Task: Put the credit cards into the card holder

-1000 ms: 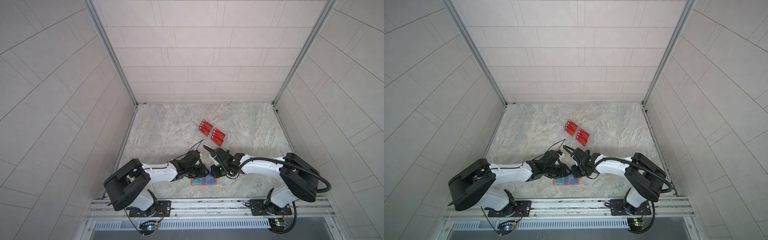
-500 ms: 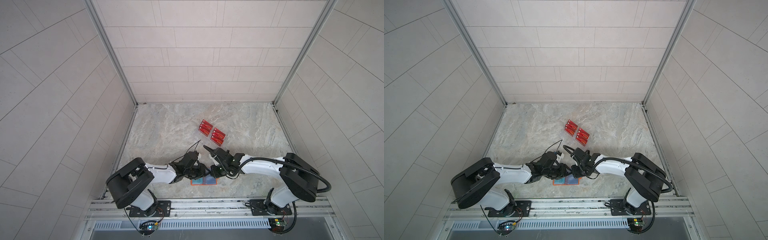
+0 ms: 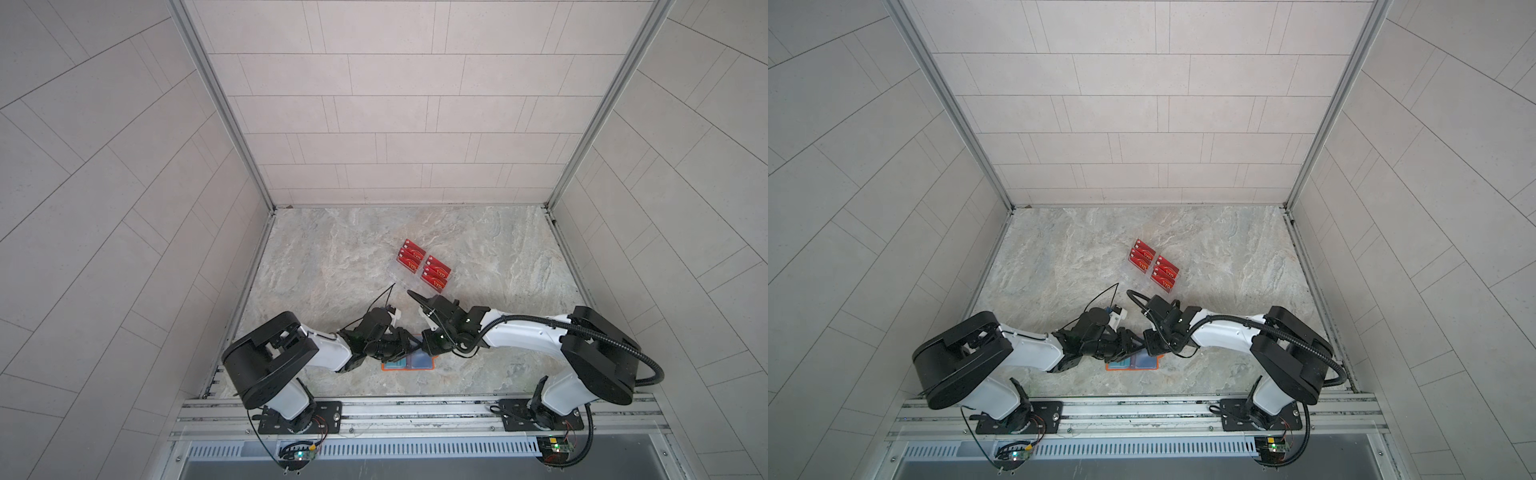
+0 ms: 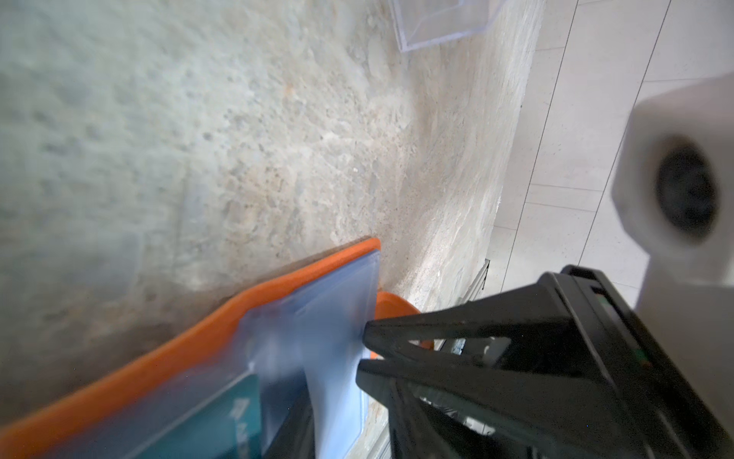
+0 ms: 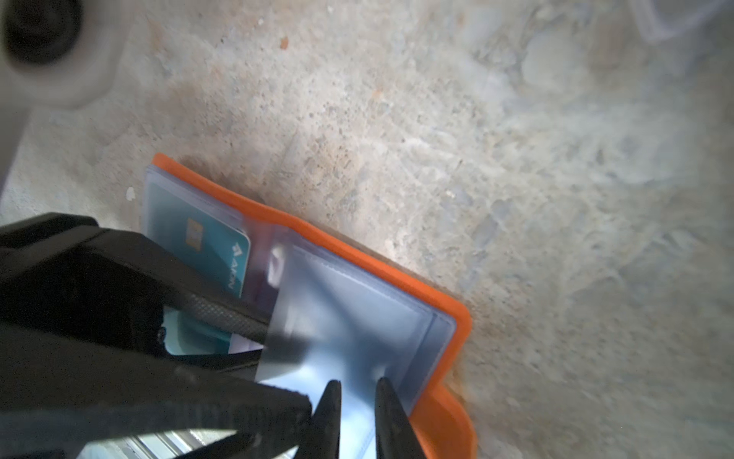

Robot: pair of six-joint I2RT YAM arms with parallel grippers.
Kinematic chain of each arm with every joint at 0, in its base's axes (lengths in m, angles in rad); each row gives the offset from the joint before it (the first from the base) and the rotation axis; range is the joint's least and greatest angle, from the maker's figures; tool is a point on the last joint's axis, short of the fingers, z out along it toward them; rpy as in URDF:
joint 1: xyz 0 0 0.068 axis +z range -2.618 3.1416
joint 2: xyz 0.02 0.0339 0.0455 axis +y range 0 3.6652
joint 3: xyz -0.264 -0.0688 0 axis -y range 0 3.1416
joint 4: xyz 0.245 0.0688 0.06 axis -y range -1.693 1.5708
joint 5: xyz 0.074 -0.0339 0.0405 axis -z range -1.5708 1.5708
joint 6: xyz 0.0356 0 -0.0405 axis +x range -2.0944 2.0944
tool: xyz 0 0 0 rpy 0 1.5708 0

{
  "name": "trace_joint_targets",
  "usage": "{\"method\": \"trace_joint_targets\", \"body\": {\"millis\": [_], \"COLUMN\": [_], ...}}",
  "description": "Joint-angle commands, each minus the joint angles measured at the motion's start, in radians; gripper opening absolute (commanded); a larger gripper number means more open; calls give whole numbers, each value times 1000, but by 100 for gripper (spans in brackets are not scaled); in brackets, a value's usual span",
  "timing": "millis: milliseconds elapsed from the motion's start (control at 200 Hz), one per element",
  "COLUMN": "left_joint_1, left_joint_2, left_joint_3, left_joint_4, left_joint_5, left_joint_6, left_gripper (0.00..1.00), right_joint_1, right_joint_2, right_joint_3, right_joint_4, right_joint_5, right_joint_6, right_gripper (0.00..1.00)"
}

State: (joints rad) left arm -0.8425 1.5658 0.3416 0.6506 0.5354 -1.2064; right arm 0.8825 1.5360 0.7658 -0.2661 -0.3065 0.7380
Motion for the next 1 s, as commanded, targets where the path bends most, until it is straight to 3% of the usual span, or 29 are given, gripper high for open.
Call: {"method": "trace_joint_targets", "body": {"millis": [0,290,466,991], "left_joint_1": [5,15,20,28], "left_joint_2": [18,-60,-99,-109], "left_joint_3": [-10,0,-5,-35], "left_joint_4": [40,-56,-111,-56], "left_joint_5": [11,-5,-6,18], "left_joint_6": [-7,27,57,56], "left_gripper": [27,6,4,5], "right_joint_1": [-16,-29,-46,-79], "right_joint_2": [-64,-81,-88,-74], "right_joint_3": [-13,-29,-44,-101], "right_joint_4": [-19,5,14,67], "right_joint_5": [27,-8,-7,-53], "right_joint_6": [18,37,40,40], "right_gripper": [19,18,17,16]}}
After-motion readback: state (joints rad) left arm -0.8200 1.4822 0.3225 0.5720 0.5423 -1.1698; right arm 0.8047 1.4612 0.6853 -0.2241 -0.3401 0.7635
